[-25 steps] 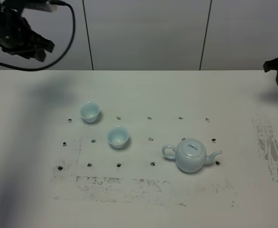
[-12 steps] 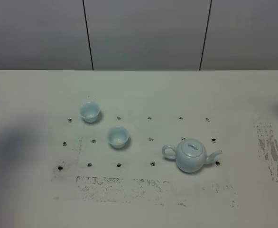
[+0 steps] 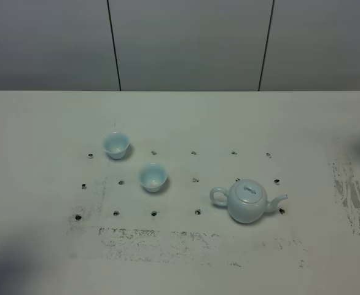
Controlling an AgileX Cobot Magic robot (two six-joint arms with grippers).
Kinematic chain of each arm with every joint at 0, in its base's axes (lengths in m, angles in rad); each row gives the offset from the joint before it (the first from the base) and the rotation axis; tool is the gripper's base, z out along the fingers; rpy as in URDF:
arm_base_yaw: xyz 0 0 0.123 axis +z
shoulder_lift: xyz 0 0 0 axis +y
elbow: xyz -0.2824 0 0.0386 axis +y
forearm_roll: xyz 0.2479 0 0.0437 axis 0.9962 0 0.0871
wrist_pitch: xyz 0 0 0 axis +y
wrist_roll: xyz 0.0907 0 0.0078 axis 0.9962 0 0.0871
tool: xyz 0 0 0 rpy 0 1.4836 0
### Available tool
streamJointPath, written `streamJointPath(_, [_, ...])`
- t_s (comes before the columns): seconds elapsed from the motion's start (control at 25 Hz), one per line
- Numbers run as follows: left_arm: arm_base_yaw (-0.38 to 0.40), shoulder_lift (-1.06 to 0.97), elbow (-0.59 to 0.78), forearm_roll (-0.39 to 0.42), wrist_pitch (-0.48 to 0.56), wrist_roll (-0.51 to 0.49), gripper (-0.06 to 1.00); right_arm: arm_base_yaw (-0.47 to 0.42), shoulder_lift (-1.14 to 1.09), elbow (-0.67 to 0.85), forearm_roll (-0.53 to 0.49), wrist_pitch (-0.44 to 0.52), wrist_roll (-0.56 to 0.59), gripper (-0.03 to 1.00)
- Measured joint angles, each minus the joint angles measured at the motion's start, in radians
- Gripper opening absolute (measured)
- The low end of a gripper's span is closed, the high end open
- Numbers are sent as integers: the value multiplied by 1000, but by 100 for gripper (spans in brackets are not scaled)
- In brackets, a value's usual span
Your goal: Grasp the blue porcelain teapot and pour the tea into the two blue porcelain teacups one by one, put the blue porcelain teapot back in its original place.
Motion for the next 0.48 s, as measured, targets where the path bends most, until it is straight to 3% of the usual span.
streamJointPath(0.24, [0,-183,20,-72,259,-14,22,72,-88,38,-2,-14,-34,37])
streamJointPath(0.48, [0,-375,212,-99,289,-16,22,187,-141,37,-14,-20,-48,37])
